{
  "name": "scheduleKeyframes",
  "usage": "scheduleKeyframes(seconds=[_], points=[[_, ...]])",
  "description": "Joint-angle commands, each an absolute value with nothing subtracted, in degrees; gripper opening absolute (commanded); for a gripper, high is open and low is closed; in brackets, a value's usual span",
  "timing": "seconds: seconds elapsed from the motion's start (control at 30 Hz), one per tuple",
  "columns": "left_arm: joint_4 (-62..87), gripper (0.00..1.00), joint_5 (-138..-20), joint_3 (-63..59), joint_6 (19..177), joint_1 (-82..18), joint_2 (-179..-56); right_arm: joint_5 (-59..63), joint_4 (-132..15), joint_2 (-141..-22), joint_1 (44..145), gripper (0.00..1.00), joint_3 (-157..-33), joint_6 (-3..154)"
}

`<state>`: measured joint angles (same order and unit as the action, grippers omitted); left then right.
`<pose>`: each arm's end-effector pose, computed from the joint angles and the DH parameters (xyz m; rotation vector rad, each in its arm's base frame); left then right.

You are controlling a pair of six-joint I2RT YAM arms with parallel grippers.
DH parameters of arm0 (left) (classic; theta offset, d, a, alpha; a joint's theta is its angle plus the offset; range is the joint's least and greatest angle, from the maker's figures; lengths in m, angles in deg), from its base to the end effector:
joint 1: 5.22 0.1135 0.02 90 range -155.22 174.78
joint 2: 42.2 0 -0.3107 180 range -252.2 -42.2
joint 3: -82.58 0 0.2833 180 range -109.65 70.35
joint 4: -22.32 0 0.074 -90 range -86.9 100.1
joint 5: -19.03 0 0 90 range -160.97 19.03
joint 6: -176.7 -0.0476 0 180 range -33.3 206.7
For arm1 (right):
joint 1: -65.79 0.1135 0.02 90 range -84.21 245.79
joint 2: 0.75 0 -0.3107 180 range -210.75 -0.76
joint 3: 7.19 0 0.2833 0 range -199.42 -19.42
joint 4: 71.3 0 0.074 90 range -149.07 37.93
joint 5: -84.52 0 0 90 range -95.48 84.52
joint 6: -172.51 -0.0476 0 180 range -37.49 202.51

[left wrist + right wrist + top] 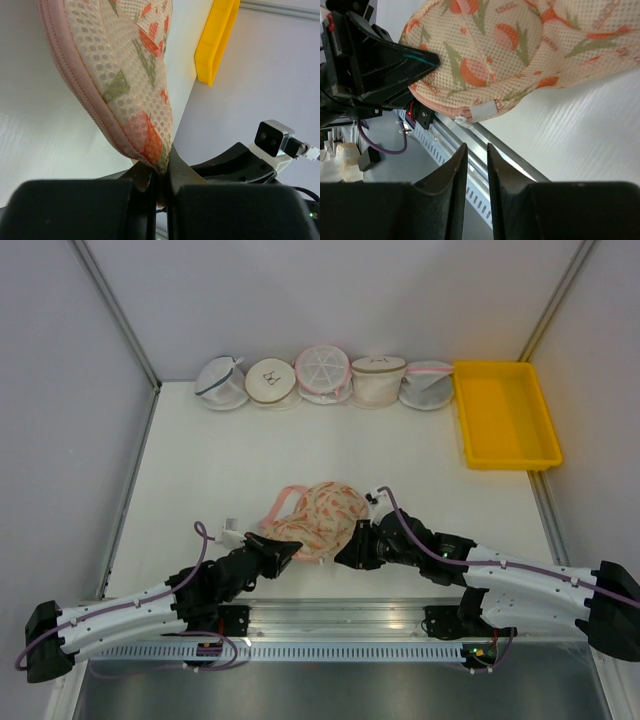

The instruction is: Unzip the laundry bag and remove the bra

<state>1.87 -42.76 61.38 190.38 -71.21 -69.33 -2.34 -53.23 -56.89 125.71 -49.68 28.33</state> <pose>0.0731 -0.1088 0.1744 -1.0546 2.0084 -1.3339 0.1108 0.1965 0.2408 -0.1557 2.3789 1.1507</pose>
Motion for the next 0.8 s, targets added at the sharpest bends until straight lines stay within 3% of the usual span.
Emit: scheduleKeyframes(seconds=[0.0,0.17,0.3,0.4,0.63,0.77], points=[[2.01,0.02,-44.33,60.6,190.93,-71.4,-69.88,-4.86,-57.75,-59.64,129.75,0.27,-50.18,27.31],[2.36,0.02,-44.95,60.77,190.85,-71.4,-69.62,-7.41,-58.55,-62.36,132.49,0.25,-50.54,26.52],[2.8,0.02,-45.48,61.3,191.2,-71.4,-68.83,-13.0,-54.88,-61.84,132.58,0.5,-50.71,23.72],[4.2,0.02,-45.92,62.44,192.07,-71.4,-67.78,-19.6,-51.35,-59.03,132.58,0.55,-48.44,17.77],[6.14,0.02,-47.06,62.71,194.19,-71.4,-66.02,-27.96,-53.35,-50.69,132.58,0.6,-37.63,1.33],[17.16,0.02,-47.06,65.16,194.36,-71.4,-66.8,-28.59,-61.77,-49.01,132.58,0.61,-31.39,-5.19]])
